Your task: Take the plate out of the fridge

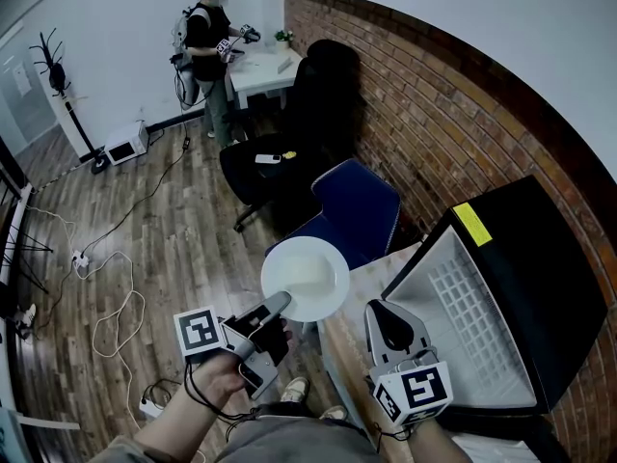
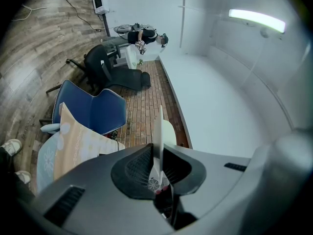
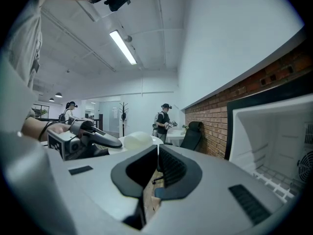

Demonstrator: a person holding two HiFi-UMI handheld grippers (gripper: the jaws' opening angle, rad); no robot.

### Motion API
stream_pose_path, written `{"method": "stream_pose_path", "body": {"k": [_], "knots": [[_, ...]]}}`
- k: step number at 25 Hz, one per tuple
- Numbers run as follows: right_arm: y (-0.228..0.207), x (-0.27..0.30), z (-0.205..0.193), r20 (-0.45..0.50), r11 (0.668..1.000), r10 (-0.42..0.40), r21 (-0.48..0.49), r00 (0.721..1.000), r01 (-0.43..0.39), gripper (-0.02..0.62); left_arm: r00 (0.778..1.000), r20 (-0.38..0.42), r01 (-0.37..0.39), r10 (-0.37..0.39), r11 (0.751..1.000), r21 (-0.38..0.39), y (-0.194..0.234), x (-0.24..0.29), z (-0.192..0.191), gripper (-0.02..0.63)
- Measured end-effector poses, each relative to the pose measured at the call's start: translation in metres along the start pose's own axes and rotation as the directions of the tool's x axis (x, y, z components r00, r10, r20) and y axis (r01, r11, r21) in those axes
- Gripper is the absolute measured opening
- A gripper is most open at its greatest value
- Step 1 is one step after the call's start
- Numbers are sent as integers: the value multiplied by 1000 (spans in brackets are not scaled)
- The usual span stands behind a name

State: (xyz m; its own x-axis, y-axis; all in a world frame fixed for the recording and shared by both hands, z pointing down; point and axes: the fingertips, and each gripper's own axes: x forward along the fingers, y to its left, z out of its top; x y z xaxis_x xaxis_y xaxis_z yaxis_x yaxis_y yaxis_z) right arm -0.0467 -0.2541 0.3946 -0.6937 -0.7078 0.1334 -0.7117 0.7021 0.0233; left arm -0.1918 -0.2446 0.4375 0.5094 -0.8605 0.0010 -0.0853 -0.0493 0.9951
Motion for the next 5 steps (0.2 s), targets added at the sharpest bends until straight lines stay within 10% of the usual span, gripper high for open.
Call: {"method": "stream_pose_path", "body": {"k": [5], "knots": [[-4, -3, 2, 4, 1000, -4, 6, 1000, 4, 32, 1000, 0, -5, 5, 1000, 1, -1, 2, -2, 44]]}}
